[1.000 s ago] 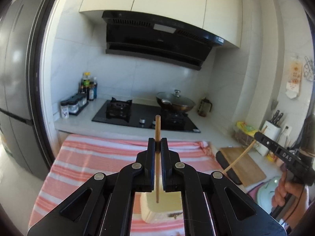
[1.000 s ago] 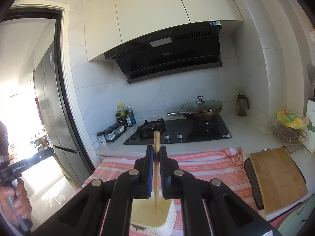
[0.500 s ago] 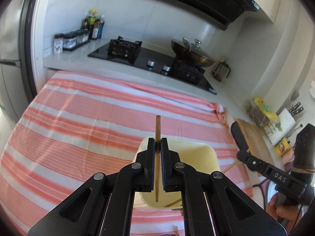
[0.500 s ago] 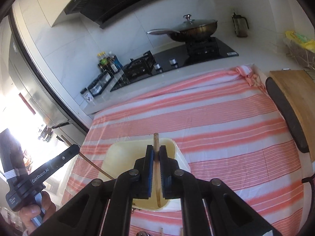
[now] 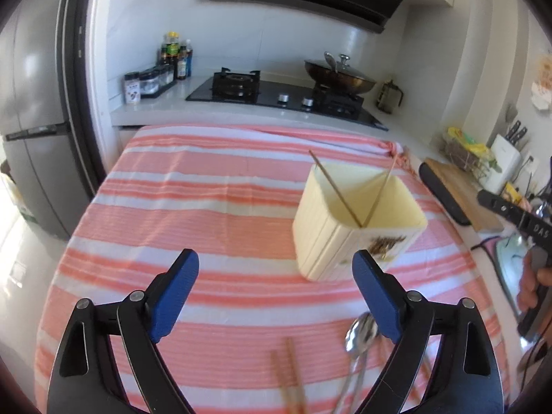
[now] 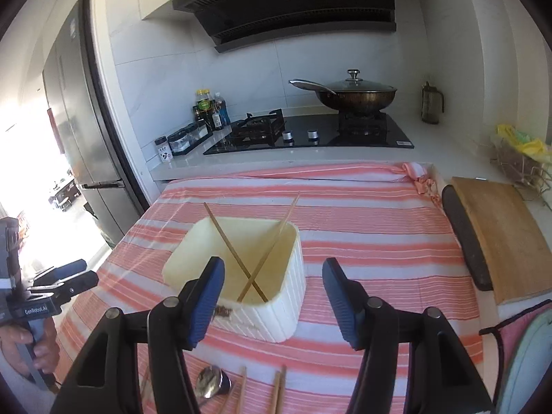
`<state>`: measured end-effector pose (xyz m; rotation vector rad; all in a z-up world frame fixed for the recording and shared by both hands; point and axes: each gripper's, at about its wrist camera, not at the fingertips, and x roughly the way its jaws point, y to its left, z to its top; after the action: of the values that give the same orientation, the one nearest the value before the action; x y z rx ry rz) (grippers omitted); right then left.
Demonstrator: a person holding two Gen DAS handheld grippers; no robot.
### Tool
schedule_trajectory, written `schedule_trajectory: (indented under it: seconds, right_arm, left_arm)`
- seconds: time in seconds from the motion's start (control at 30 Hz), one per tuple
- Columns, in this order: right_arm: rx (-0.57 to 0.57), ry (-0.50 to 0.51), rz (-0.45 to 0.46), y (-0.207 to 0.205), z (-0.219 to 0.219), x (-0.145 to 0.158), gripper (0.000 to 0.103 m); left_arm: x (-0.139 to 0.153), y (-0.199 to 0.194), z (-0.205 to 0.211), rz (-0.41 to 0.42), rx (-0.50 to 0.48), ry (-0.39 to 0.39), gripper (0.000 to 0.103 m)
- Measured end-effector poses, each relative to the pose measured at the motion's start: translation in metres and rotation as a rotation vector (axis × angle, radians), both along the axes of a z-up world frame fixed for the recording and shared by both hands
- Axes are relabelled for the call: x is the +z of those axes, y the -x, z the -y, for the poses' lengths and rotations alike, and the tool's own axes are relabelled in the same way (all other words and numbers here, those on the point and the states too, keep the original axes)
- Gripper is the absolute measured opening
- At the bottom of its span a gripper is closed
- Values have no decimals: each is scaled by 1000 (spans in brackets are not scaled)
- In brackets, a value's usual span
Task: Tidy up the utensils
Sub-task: 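Open both tools and withdraw them from the white basket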
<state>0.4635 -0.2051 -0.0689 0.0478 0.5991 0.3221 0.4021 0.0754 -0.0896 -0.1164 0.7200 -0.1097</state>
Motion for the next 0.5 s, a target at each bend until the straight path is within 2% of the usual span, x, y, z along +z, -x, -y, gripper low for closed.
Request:
schedule_trajectory:
  seconds: [0.1, 0.13, 0.17, 0.27, 0.37, 0.5]
  right_arm:
    - [23, 56, 10, 45, 9, -12, 61]
    - [30, 79, 8, 60, 11, -19, 64]
    - [34, 108, 5, 76, 13, -28, 69]
    - [47, 199, -11, 119, 19, -66, 70]
    - [24, 278, -81, 146, 30, -110, 70]
    - [-66, 305, -146, 164, 52, -150, 70]
  left_arm:
    - [-16, 37, -21, -33, 22, -57, 96]
    - [-23, 49, -29, -47, 38, -65, 96]
    - [-31, 61, -36, -60, 55, -68, 96]
    - [-63, 89, -54, -118, 120, -96, 96]
    - [-97, 107, -68, -163, 167, -83, 96]
    - [-130, 113, -75, -206, 244, -108, 96]
